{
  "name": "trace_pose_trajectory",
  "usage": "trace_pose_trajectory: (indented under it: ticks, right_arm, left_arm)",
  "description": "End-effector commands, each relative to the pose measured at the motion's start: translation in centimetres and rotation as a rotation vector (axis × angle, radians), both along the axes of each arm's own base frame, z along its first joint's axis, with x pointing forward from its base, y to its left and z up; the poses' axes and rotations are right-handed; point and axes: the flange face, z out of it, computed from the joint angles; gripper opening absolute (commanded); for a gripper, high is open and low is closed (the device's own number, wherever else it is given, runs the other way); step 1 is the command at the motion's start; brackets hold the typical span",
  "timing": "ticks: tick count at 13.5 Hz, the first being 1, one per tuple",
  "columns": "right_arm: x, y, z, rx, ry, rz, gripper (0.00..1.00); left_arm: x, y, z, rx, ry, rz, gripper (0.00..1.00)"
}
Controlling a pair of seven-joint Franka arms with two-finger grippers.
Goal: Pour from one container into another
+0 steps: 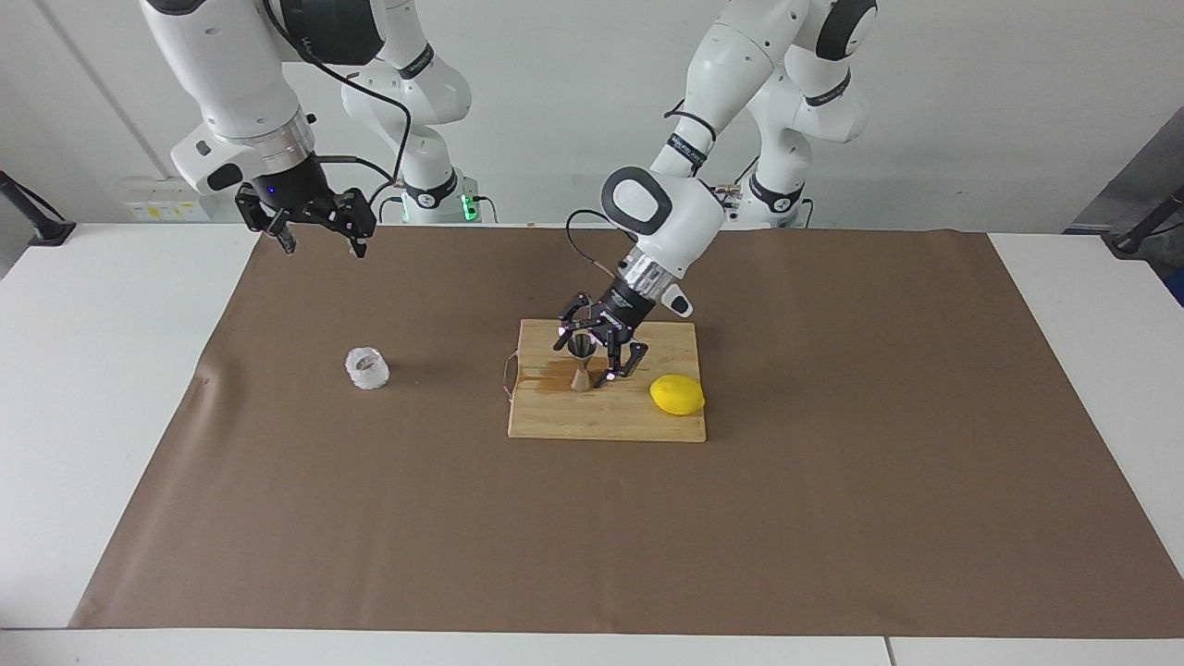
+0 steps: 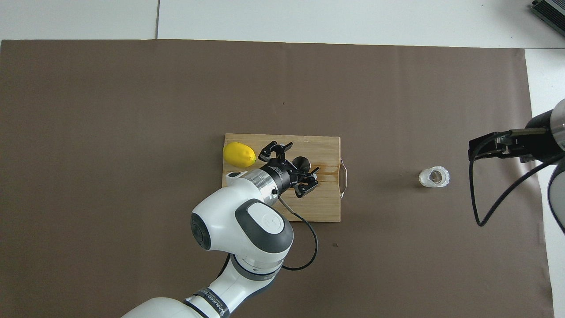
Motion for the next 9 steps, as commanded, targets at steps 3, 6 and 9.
trace_pose_trajectory:
  ticks: [3,6,9]
  right_arm:
    - [-0.8,-0.9,0.2,0.009,0.005,0.001,1.0]
    - [-0.8,-0.8,0.2,0.009,0.005,0.002,1.0]
    - [-0.8,-0.8,0.1,0.009,0.006,0.002,1.0]
  left_arm:
    - [-0.9,1.0,3.2,-0.002,-0.052,-0.01,1.0]
    - [-0.5,3.8,5.2,-0.05,-0.055,-0.019,1.0]
    - [0.7,7.5,7.3,-0.105,-0.065,-0.011,1.0]
